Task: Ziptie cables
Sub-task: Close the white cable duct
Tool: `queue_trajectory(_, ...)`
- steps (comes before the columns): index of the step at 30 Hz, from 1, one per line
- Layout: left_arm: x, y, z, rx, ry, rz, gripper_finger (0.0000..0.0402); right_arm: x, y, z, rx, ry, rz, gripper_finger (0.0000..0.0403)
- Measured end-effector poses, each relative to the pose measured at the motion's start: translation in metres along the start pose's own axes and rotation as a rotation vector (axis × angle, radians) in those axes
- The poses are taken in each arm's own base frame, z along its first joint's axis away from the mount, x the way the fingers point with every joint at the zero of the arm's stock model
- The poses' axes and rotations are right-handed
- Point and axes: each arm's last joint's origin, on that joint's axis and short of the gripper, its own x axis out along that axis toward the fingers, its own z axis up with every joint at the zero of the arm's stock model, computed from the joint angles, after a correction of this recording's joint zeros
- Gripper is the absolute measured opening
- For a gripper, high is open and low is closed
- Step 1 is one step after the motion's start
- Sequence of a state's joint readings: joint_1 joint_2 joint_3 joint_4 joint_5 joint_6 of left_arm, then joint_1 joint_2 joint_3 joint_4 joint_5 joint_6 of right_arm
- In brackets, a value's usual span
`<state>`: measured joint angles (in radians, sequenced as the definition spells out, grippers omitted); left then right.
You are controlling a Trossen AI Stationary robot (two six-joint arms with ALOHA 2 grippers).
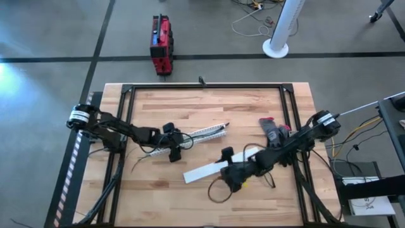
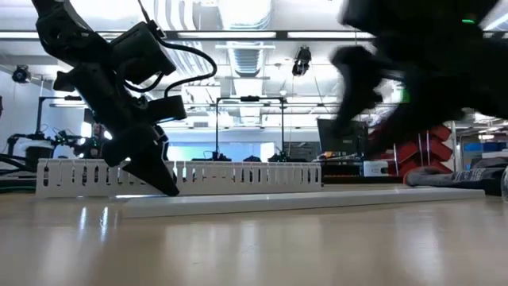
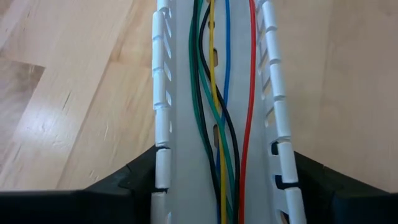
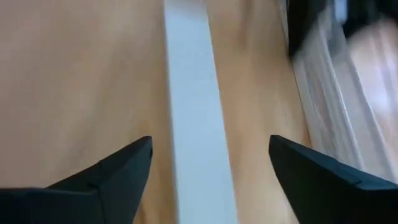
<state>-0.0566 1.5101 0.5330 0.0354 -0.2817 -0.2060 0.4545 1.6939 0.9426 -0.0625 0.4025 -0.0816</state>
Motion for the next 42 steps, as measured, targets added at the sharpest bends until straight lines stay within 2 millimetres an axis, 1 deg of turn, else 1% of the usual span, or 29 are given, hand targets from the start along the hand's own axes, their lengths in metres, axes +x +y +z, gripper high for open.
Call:
queue_trajectory(3, 0.001, 0.000, 0.000, 0.003, 0.000, 0.002, 0.0229, 0.018, -0.016, 0.005, 0.112, -0.309, 0.114, 0.0323)
queue_trajectory(4, 0.000, 0.000, 0.000, 0.003, -0.001, 0.002, 0.0227, 0.024, -0.020, 0.002, 0.136, -0.373, 0.136, 0.0323)
queue_trajectory(5, 0.000, 0.000, 0.000, 0.000, -0.001, 0.002, 0.0225, 0.033, -0.022, -0.002, 0.149, -0.397, 0.142, 0.0324)
queue_trajectory(8, 0.000, 0.000, 0.000, -0.008, 0.000, -0.001, 0.0219, 0.054, -0.028, -0.010, 0.157, -0.401, 0.139, 0.0322)
queue_trajectory(12, 0.000, 0.000, 0.000, -0.005, -0.001, -0.002, 0.0224, 0.075, -0.032, -0.009, 0.168, -0.454, 0.157, 0.0321)
queue_trajectory(14, 0.000, 0.000, 0.000, -0.006, -0.004, -0.003, 0.0228, 0.087, -0.031, -0.015, 0.168, -0.445, 0.189, 0.0322)
queue_trajectory(15, 0.000, 0.000, 0.000, -0.005, -0.006, -0.003, 0.0228, 0.093, -0.031, -0.015, 0.169, -0.455, 0.192, 0.0323)
queue_trajectory(18, 0.000, 0.000, 0.001, 0.008, -0.017, -0.005, 0.0224, 0.108, -0.034, -0.018, 0.163, -0.456, 0.191, 0.0321)
queue_trajectory(23, 0.000, -0.001, 0.002, 0.008, -0.023, -0.007, 0.0220, 0.132, -0.037, -0.027, 0.176, -0.430, 0.259, 0.0318)
queue_trajectory(27, 0.000, -0.001, 0.002, 0.007, -0.025, -0.007, 0.0228, 0.142, -0.041, -0.032, 0.186, -0.439, 0.288, 0.0320)
queue_trajectory(31, 0.001, 0.000, 0.000, 0.007, -0.024, -0.007, 0.0223, 0.149, -0.042, -0.040, 0.206, -0.447, 0.349, 0.0315)
queue_trajectory(35, 0.001, 0.000, -0.002, 0.003, -0.023, -0.006, 0.0219, 0.148, -0.042, -0.039, 0.219, -0.460, 0.388, 0.0306)
queue_trajectory(42, 0.001, 0.000, -0.002, 0.002, -0.024, -0.006, 0.0229, 0.144, -0.042, -0.036, 0.167, -0.484, 0.396, 0.0303)
